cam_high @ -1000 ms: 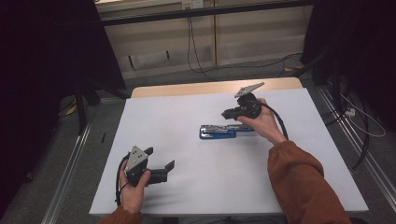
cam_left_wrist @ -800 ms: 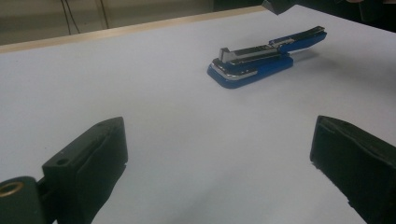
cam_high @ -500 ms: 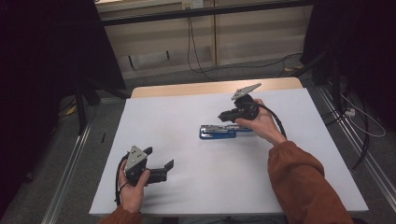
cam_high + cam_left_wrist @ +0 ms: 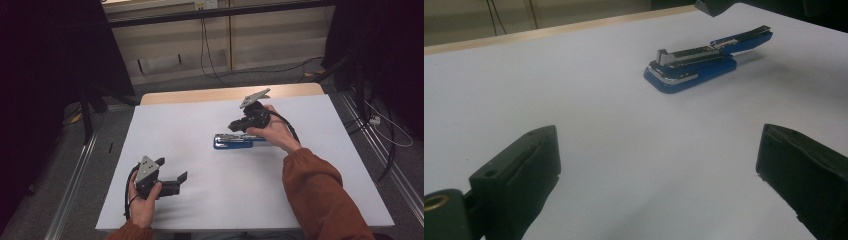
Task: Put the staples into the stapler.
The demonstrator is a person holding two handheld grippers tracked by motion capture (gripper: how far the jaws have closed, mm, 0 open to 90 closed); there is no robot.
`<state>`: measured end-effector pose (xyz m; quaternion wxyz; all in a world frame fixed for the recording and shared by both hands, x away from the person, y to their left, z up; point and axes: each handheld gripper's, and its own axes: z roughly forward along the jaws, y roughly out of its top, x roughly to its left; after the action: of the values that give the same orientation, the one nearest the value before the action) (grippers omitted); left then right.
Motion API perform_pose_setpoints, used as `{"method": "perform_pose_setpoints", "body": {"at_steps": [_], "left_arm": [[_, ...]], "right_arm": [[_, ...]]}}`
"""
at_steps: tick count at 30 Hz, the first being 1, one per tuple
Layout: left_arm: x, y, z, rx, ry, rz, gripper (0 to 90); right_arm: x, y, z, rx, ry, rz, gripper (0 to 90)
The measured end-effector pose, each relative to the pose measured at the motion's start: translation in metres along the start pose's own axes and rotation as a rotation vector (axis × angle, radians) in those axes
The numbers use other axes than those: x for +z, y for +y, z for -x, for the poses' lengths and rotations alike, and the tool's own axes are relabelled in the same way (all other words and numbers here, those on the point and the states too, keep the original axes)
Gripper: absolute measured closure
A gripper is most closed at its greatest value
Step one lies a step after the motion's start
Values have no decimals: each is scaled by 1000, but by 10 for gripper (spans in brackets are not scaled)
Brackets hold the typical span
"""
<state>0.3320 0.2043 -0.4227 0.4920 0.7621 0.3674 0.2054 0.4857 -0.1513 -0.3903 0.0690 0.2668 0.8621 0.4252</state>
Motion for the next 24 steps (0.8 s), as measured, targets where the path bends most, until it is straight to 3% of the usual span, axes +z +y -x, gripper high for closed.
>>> {"method": "perform_pose_setpoints", "body": {"at_steps": [15, 24], "left_arm": [[2, 0, 1, -2, -5, -6, 42], [2, 0, 1, 3, -5, -3, 43]], "right_arm": [[17, 7, 0, -35, 21, -38, 792], [26, 13, -4, -119, 28, -68, 792]]}}
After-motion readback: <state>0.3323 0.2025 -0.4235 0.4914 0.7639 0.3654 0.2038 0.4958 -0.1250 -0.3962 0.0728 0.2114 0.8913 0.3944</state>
